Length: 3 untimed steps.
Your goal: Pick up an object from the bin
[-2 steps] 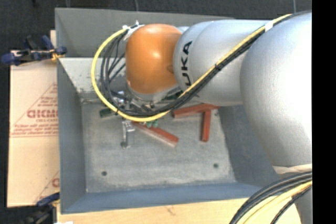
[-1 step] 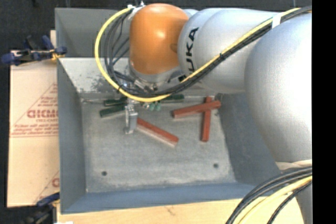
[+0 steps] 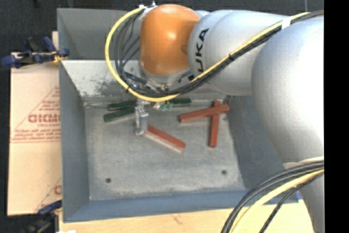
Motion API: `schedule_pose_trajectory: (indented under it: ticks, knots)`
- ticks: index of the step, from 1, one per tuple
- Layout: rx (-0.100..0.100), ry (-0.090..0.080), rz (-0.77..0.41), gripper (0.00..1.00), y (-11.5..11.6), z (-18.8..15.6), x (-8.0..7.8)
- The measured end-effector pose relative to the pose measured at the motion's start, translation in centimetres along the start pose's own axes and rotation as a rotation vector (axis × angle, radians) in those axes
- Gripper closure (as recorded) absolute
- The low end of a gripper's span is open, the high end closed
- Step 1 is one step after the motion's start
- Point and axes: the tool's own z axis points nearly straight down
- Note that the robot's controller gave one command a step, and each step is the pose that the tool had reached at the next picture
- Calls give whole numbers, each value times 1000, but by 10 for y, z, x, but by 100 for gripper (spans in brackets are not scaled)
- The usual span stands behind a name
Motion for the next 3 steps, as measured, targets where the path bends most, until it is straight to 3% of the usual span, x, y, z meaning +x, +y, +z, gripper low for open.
schedule_pose_trajectory:
  ticks: [1, 2, 3]
  knots:
    - [0, 7, -176, 0, 10, 61, -5]
    - [-4, 8, -136, 100, -29, 69, -8]
    - [-4, 8, -135, 100, -29, 69, -8]
